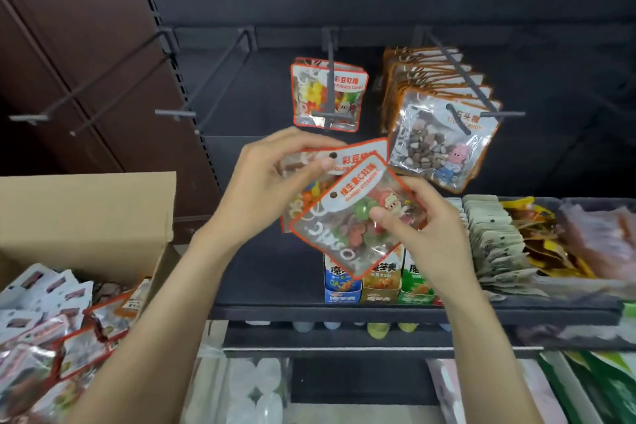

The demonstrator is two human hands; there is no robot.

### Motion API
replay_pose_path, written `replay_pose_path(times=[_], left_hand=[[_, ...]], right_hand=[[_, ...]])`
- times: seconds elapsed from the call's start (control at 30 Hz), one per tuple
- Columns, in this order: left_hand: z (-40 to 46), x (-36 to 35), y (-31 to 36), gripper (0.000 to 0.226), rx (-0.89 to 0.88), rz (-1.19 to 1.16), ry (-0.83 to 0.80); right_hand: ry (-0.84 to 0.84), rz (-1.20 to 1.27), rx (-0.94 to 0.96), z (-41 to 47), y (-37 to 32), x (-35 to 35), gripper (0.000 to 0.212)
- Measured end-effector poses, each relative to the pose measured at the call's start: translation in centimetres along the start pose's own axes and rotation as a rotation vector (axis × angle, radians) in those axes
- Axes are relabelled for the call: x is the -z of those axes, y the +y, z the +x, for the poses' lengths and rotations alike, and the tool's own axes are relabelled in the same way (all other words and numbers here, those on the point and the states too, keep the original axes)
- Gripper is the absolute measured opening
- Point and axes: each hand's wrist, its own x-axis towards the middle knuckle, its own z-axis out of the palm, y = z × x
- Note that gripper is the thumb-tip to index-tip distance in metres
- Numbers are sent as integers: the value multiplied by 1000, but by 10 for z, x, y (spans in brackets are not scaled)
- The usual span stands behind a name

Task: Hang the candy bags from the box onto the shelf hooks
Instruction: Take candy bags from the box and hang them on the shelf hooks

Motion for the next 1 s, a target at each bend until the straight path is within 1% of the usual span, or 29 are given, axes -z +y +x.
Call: replay_pose_path(times=[0.07, 0.13, 0.17, 0.23, 0.43, 0.5, 0.6, 0.67, 0.73, 0.77, 0.87, 0.93, 0.97, 1.0], left_hand=[[9, -4, -5, 22, 86, -65, 104], [14, -9, -12, 28, 126, -101, 222], [15, -11, -15, 30, 137, -119, 257], [17, -15, -22, 27, 153, -141, 284], [25, -22, -40, 14, 198, -177, 287], [31, -24, -47, 16, 186, -129, 294], [48, -28, -59, 26, 176, -51, 336], [63, -32, -70, 21, 129, 4, 379], [79, -35, -82, 11, 44, 70, 401], [85, -35, -88, 8, 1, 113, 398], [100, -34, -106, 18, -68, 286, 370], [104, -33, -114, 22, -96, 465, 356], [103, -33, -114, 23, -125, 533, 366], [100, -32, -110, 24, -143, 544, 390]], right_hand=[[38, 36, -3, 6, 0, -5, 22], [65, 20, 1, 11, 3, -11, 22], [72, 12, -2, 13, 4, -14, 23], [88, 9, -12, 15, 6, -21, 23], [156, 7, -30, 22, 9, -26, 24], [166, -12, -39, 26, 11, -27, 24], [218, -76, -33, 30, 15, -29, 24], [250, -110, -17, 30, 16, -26, 23], [261, -119, -6, 29, 15, -22, 24], [262, -121, -2, 27, 15, -20, 24], [269, -128, 3, 26, 12, -16, 23], [281, -129, 19, 25, 9, -14, 21], [291, -128, 35, 25, 7, -13, 22], [299, -122, 52, 24, 5, -13, 24]])
